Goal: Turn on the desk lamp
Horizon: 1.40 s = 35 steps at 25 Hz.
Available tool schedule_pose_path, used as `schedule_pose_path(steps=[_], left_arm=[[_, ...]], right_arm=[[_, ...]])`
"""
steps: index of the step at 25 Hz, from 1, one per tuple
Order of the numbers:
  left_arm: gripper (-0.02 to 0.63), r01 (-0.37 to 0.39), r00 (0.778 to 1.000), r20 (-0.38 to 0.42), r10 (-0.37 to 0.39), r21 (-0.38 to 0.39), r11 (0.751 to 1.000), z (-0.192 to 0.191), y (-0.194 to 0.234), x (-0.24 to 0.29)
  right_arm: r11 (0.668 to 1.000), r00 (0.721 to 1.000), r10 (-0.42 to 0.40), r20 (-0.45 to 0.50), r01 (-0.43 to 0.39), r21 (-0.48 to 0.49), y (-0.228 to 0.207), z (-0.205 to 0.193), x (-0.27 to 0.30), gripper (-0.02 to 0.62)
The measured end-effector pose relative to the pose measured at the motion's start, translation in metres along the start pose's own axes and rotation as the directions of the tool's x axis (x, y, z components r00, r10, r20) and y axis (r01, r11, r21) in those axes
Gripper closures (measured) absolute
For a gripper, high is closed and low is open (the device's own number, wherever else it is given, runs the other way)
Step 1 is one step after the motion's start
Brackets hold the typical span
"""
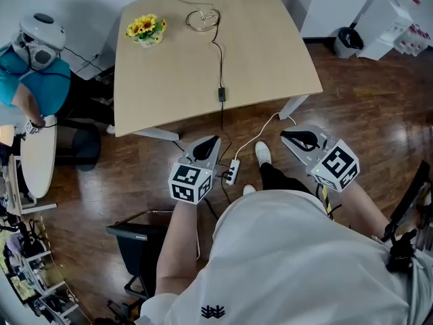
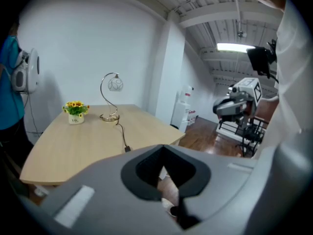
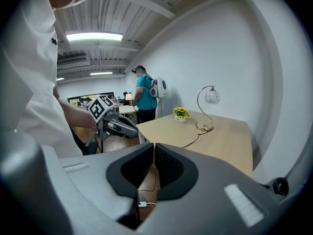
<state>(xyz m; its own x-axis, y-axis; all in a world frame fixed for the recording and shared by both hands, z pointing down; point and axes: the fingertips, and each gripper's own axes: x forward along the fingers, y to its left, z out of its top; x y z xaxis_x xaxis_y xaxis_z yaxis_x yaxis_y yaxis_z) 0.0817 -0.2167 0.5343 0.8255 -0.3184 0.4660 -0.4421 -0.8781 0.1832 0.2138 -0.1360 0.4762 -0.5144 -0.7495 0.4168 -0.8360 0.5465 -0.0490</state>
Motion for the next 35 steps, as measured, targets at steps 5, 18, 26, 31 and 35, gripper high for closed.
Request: schedule_pose_path(steps=[5,18,26,31,35], left_arm=[[0.586,-0.023,0.996,-0.092,0.021,-0.014,1.000,-0.004,0.042,0.058],[0.588,-0.100,0.941,-0.333,0.066,-0.086,0.991,-0.069,0.125,0.170],[0.588,-0.090,0.912,-0.405,0.067,-0.036,0.995,-0.083,0.142,0.199],[0.586,-0.064,0.887,-0.455,0.081,0.053,0.997,-0.090,0.140,0.204],[0.586,-0.055,0.877,-0.472,0.088,0.084,0.995,-0.088,0.140,0.203]], right_arm=[[0.999,0.999,0.048,0.002,-0.048,-0.015,-0.051,0.016,0.024,0.581],[0.992,0.987,0.102,-0.126,-0.092,0.087,-0.125,-0.022,0.043,0.581],[0.987,0.980,0.111,-0.165,-0.088,0.136,-0.145,-0.041,0.051,0.581],[0.986,0.982,0.108,-0.156,-0.087,0.140,-0.149,-0.035,0.055,0.581],[0.985,0.981,0.113,-0.161,-0.090,0.145,-0.142,-0.036,0.054,0.581]])
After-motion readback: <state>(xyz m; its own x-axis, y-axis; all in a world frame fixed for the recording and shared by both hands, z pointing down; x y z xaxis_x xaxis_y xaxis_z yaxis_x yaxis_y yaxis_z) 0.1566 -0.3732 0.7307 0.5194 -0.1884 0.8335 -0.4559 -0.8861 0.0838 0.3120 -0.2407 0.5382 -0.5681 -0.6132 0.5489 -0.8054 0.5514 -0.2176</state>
